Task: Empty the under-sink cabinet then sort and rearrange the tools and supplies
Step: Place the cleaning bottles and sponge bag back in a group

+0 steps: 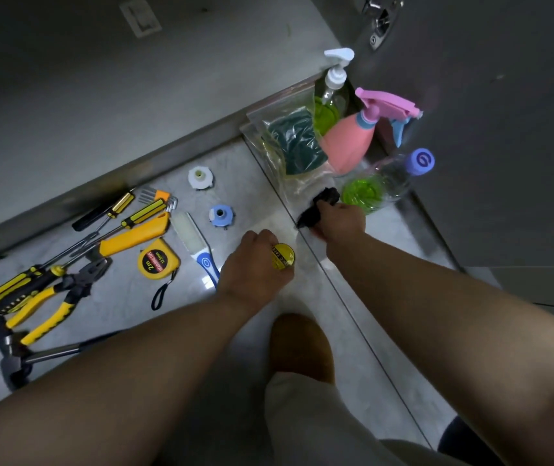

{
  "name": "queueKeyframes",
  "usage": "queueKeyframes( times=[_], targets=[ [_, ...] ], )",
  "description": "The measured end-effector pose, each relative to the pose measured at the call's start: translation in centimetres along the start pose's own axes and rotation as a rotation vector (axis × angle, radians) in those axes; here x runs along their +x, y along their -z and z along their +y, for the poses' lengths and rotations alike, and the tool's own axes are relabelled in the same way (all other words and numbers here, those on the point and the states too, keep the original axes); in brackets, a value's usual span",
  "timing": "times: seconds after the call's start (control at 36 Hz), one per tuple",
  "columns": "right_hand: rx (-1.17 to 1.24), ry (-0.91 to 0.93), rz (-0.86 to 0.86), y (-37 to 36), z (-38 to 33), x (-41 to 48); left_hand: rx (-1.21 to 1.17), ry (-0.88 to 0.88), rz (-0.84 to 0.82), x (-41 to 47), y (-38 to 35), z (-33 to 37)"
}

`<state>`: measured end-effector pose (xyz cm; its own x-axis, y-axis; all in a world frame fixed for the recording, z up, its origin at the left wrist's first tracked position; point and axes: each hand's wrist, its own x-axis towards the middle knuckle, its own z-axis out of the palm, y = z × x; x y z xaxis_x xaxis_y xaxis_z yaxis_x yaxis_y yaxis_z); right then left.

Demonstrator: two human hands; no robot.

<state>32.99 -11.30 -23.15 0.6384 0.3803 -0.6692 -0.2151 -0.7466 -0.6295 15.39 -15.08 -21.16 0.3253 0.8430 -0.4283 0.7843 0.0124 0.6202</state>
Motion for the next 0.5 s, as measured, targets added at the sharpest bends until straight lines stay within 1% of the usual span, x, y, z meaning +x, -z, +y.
queueKeyframes(
  times=[0.11,0.17,0.22,0.25,0.33,0.36,0.39,0.44,0.5],
  targets=[
    [0.049,0.048,0.043,-0.7,0.2,0.1,-0.173,0.025,0.033,0.4,0.7,-0.2],
    [0.098,0.052,0.04,-0.6,0.8,-0.7,-0.253,0.02,0.038,0.5,0.8,-0.1],
    [0.075,0.036,0.02,-0.1,1.5,-2.3,-0.288,0.001,0.056,0.5,0.6,0.3],
    [0.053,0.033,-0.03,0.2,1.8,-3.4,-0.297,-0.016,0.067,0.5,0.5,0.5],
    [-0.053,0.042,-0.326,1.5,2.7,-6.5,-0.298,-0.052,0.079,0.5,0.1,0.9],
    [-0.114,0.054,-0.393,2.0,3.0,-7.2,-0.294,-0.053,0.074,0.5,0.0,1.0],
    [-0.159,0.074,-0.416,2.3,3.4,-7.5,-0.295,-0.054,0.065,0.5,-0.1,1.0],
    [-0.18,0.1,-0.369,2.8,3.8,-7.6,-0.302,-0.062,0.039,0.3,-0.2,1.1],
    [-0.106,0.046,-0.285,2.9,3.9,-7.0,-0.283,-0.073,0.017,0.0,-0.1,0.9]
  ],
)
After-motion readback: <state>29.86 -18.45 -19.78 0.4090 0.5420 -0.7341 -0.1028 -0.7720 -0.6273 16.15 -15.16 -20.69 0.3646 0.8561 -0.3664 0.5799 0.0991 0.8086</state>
